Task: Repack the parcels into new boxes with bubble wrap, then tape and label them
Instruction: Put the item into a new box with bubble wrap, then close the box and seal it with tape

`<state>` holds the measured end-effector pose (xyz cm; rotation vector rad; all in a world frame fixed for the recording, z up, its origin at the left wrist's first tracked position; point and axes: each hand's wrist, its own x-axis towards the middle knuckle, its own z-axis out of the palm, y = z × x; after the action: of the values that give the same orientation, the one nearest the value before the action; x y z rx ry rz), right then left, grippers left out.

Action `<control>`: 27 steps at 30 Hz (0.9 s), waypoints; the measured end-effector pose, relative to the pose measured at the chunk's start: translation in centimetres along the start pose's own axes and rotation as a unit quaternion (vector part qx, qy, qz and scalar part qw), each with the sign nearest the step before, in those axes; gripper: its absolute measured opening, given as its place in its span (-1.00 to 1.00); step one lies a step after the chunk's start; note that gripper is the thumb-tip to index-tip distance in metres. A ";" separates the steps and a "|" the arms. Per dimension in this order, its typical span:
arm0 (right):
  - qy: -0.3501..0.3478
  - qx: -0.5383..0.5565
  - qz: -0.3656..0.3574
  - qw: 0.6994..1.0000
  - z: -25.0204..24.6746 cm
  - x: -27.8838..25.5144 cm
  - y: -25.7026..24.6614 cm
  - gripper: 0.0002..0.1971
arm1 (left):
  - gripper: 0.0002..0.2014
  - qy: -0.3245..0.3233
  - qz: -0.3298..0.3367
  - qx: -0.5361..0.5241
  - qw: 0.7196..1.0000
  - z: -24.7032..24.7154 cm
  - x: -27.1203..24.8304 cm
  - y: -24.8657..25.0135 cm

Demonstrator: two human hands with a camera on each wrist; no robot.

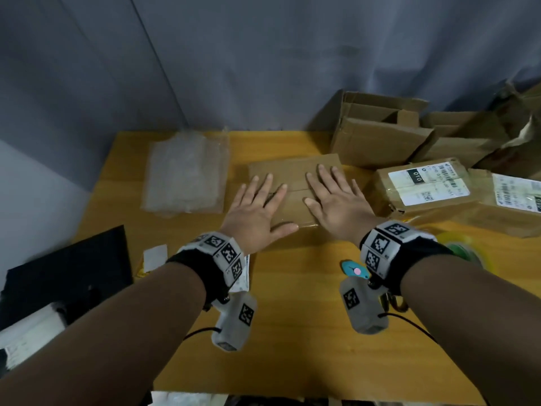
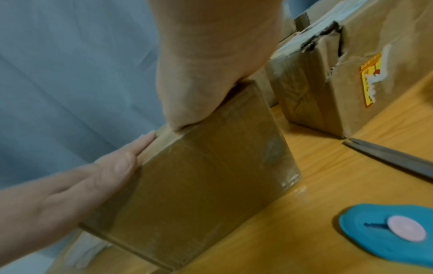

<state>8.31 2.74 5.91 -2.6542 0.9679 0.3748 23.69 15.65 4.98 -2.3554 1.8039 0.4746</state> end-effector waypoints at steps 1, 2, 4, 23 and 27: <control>-0.003 -0.010 -0.004 1.000 0.0 0.1 0.1 -0.39 | -0.09 -0.003 0.001 0.009 1.000 -0.2 0.3 0.1; 0.001 -0.029 -0.007 1.000 0.1 0.3 0.2 -0.38 | -0.05 -0.007 0.003 0.018 1.000 -0.5 0.7 0.2; 0.014 -0.064 -0.009 0.998 0.4 0.4 0.1 -0.39 | 0.01 -0.025 0.011 0.025 0.999 -1.0 1.5 0.6; -0.089 0.064 0.018 0.994 -1.8 0.5 2.2 -0.27 | -0.33 -0.069 0.052 0.045 0.995 -3.5 5.0 1.4; -0.047 0.095 -0.027 0.994 -3.1 -1.4 3.4 -0.37 | -0.36 -0.116 -0.011 0.084 0.990 -5.2 4.7 2.9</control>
<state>5.52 -0.01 8.61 -2.4620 0.8562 0.3721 22.86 9.00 8.52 -2.1100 1.6431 0.5439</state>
